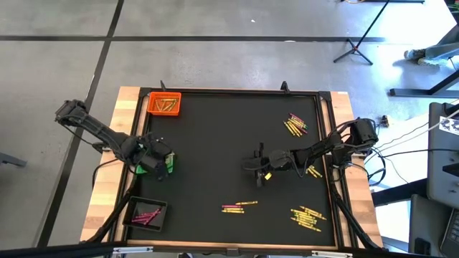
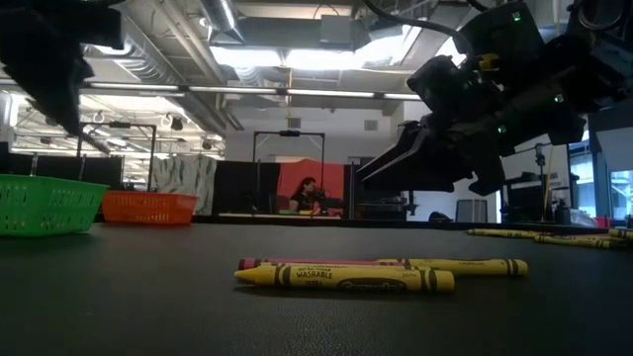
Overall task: Sort crayons
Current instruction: Put the yellow crayon into the green bin
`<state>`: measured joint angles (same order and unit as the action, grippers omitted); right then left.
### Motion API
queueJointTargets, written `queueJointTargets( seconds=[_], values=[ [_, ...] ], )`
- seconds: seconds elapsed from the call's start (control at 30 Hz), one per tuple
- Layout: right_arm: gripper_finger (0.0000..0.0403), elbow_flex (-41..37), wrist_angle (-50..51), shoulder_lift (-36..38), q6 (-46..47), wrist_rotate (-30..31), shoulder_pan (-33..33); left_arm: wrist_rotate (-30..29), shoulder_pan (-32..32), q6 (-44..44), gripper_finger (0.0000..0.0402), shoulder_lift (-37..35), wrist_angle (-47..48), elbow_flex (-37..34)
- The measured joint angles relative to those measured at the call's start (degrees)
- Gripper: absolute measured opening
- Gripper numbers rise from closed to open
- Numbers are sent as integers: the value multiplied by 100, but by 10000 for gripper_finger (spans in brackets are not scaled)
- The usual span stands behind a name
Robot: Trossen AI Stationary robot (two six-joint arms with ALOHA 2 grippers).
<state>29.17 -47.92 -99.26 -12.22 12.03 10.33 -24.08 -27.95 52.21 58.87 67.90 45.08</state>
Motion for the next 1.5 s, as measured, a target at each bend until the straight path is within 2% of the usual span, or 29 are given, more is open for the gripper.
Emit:
queueJointTargets(
  seconds=[0.17,0.3,0.6,0.9,0.97,1.03,1.13,1.27,1.4,1.5],
  values=[
    [193,0,0,0,-5,48,0,-3,-385,328,18,-11,217,-115],
    [193,0,0,0,-24,48,0,221,-635,658,18,-11,257,-450],
    [193,2,-149,0,-128,46,-229,329,-857,1205,22,-9,242,-632],
    [193,2,-156,0,-111,-127,-249,682,-857,1205,93,-7,178,-580],
    [193,2,-159,0,-110,-228,-249,558,-861,1193,102,-8,121,-450],
    [193,2,-162,0,-110,-265,-247,220,-861,1096,106,-7,-159,-344],
    [193,2,-173,0,51,-365,-243,-223,-859,496,107,-11,-1049,-286],
    [193,18,-200,1,277,-915,-243,-703,-858,-439,108,62,-2443,-341],
    [193,191,-95,0,362,-1593,-239,-830,-757,-1275,108,284,-3832,-605],
    [193,386,78,-87,424,-1757,-97,-794,-661,-1734,108,604,-4785,-811]
  ],
)
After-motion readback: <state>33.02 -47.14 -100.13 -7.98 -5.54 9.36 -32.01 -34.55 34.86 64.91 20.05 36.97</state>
